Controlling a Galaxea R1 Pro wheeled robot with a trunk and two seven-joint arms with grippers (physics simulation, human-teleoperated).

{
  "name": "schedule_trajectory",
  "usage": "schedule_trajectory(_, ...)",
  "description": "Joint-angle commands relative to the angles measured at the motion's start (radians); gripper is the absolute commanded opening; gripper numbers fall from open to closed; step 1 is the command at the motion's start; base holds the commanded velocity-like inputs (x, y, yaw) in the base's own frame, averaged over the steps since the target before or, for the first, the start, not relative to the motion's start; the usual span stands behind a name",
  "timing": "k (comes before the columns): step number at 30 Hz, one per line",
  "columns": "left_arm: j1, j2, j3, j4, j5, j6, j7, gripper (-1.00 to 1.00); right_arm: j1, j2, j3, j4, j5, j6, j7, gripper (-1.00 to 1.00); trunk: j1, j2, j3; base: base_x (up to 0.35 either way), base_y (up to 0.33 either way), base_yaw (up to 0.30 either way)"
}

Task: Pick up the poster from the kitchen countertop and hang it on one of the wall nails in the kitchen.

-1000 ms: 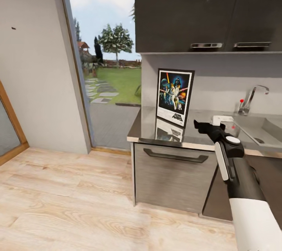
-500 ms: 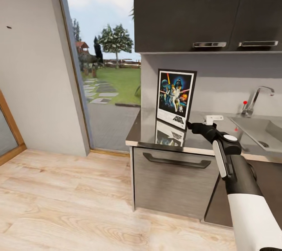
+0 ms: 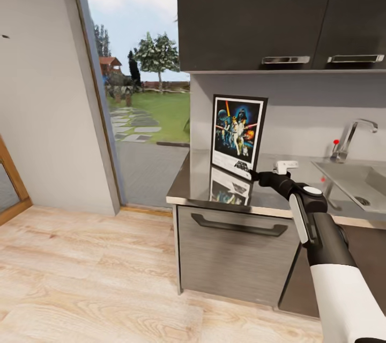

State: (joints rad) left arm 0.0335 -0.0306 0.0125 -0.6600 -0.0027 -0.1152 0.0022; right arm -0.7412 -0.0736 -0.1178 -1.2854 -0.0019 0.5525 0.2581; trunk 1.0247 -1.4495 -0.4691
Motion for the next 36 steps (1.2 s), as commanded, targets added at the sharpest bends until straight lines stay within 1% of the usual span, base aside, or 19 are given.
schedule_trajectory(1,0.0,0.0,0.001,-0.001,0.0,-0.001,0.0,1.0,0.0,0.0,-0.001,0.0,-0.001,0.005,0.005,1.0,0.0,0.0,-0.001,0.131,-0.132,0.0)
schedule_trajectory(15,0.0,0.001,0.001,-0.001,0.0,-0.001,0.001,1.0,0.002,0.001,0.002,0.001,-0.006,0.004,0.007,1.0,0.0,0.0,-0.001,0.089,-0.076,0.0)
schedule_trajectory(22,0.0,0.001,0.001,-0.001,0.0,-0.001,0.001,1.0,0.002,0.002,0.002,0.001,-0.006,0.004,0.009,1.0,0.0,0.0,-0.001,0.121,0.014,0.0)
schedule_trajectory(28,0.0,0.001,0.001,-0.001,0.0,-0.001,0.001,1.0,0.002,0.002,0.002,0.001,-0.006,0.004,0.009,1.0,0.0,0.0,-0.001,0.042,0.006,0.0)
schedule_trajectory(36,0.0,0.01,0.001,-0.001,0.0,-0.001,0.001,1.0,0.003,0.002,0.003,0.001,-0.006,0.003,0.01,1.0,0.0,0.0,-0.001,0.144,-0.051,0.0)
